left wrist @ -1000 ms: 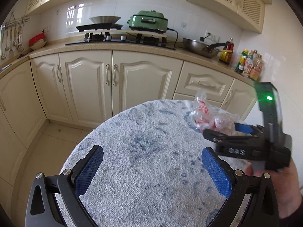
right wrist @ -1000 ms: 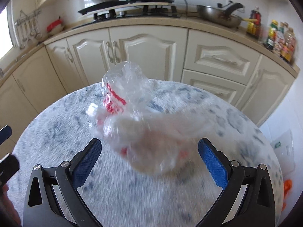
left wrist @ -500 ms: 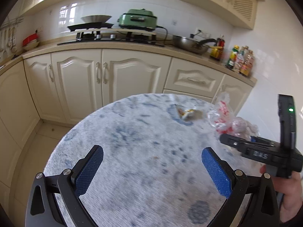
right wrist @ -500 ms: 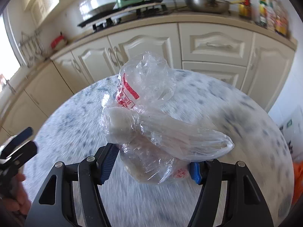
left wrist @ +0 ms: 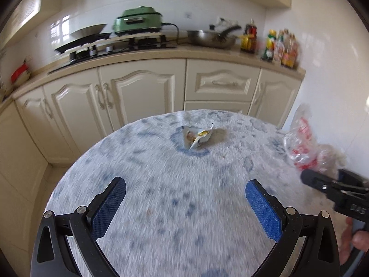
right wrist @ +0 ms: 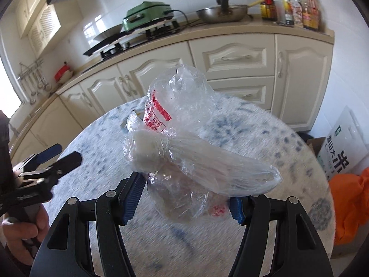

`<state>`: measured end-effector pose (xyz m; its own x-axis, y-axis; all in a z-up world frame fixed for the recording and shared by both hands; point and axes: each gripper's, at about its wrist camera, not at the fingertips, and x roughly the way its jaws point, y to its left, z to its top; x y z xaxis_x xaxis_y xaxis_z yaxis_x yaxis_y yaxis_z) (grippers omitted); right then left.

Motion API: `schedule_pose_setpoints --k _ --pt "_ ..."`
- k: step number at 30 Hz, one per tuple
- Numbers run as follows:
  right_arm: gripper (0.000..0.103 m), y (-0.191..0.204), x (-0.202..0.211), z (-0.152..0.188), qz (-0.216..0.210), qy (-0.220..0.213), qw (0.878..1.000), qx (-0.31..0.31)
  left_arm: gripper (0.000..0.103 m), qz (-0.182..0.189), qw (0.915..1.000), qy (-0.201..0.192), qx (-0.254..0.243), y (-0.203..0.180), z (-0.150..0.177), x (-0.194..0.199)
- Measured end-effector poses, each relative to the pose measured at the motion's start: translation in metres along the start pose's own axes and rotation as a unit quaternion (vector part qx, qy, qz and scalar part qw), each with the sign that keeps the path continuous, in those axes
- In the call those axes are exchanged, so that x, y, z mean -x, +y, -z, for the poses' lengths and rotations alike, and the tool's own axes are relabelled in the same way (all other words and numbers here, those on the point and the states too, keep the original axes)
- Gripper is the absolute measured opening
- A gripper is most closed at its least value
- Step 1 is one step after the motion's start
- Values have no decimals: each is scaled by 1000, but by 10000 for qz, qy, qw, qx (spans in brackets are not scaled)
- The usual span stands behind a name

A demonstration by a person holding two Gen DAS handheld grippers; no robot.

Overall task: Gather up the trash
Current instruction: 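Grasp the clear plastic bag with the right tool while the left tool grasps a small white wrapper, then carry the plastic bag and white wrapper over the bin and open both tools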

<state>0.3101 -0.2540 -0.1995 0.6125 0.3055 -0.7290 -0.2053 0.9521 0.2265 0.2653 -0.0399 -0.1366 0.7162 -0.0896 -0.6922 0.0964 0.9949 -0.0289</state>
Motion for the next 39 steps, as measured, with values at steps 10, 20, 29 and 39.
schedule_pose_setpoints --k 10,20,29,39 --pt "56 -28 -31 -27 100 18 9996 -245 99 -170 9973 603 -393 -32 -56 -115" --pt "55 -32 -40 -32 133 122 9994 -306 48 320 9954 764 -475 -36 -69 -151" --pt "43 -20 -73 -32 279 547 9981 39 20 741 9932 758 -485 -41 -63 -136" --pt "41 -18 -21 0 -6 367 9992 -137 20 904 9935 630 -284 -30 -36 -76"
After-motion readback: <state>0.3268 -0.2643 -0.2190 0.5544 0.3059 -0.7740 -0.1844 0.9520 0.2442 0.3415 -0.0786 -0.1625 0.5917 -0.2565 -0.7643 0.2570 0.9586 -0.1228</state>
